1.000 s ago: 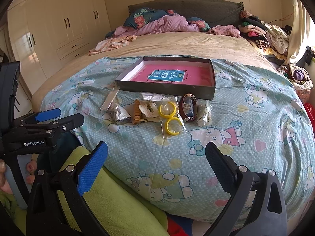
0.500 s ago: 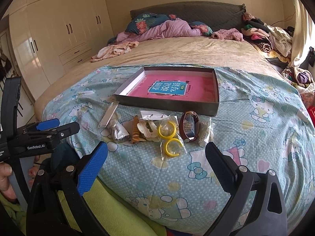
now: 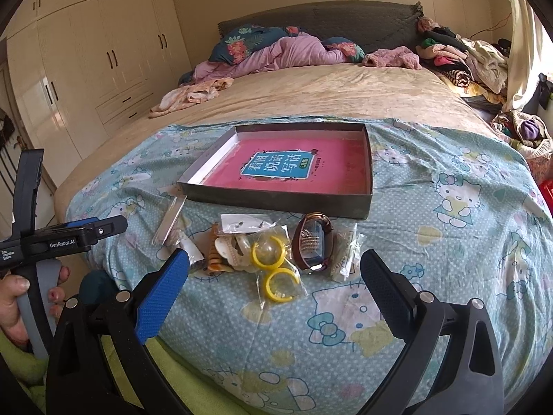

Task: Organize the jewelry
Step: 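Grasp the clear rectangular packet with the left tool while the right tool grasps a slim clear packet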

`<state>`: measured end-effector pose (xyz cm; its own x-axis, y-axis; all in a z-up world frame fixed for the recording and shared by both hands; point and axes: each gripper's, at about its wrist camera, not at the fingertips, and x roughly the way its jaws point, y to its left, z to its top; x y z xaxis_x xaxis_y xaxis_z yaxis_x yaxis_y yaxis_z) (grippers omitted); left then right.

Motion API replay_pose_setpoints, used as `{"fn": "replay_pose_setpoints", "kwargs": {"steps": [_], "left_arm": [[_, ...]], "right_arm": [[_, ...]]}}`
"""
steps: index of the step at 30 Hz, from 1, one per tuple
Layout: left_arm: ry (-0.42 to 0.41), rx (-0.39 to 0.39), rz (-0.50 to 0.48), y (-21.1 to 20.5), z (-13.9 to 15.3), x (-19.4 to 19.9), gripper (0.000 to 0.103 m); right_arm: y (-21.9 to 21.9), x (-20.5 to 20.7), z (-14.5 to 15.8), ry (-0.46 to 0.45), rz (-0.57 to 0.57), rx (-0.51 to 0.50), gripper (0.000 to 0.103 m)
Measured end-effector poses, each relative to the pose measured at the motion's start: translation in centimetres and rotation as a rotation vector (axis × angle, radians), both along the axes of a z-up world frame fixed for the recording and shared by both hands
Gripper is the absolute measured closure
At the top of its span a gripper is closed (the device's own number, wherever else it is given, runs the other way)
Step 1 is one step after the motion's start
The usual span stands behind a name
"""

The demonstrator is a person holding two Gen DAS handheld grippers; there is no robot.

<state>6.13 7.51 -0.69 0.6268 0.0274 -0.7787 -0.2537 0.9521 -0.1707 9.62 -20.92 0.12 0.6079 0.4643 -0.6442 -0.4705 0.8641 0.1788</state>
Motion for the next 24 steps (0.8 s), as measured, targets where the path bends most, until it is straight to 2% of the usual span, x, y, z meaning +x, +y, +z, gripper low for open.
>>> {"fn": "replay_pose_setpoints", "kwargs": {"steps": [4, 9, 17, 21, 24], "left_arm": [[0.03, -0.034, 0.008, 1.2, -1.5, 1.0, 0.009], [0.052, -0.036, -0.012, 1.4, -3.1, 2.6, 0.009], [0.072, -0.093, -0.088, 1.1, -5.4, 5.6, 0.01], [0.093, -0.112, -0.076, 1.5, -6.5, 6.5, 0.018], [0.092, -0.11, -0.075, 1.6, -6.9, 6.9, 0.024]], "right_arm": [[-0.7, 1.3, -0.6, 0.009, -0.028, 0.002, 0.004], [-1.3, 2.9, -1.3, 0.017, -0.052, -0.004, 0.004], [-2.5, 5.2, -3.1, 0.051, -0.089, -0.024, 0.005], [-3.1, 6.6, -4.8, 0.113, -0.096, -0.026, 0.031], [-3.5, 7.6, -6.2, 0.175, -0.091, 0.001, 0.044]]}}
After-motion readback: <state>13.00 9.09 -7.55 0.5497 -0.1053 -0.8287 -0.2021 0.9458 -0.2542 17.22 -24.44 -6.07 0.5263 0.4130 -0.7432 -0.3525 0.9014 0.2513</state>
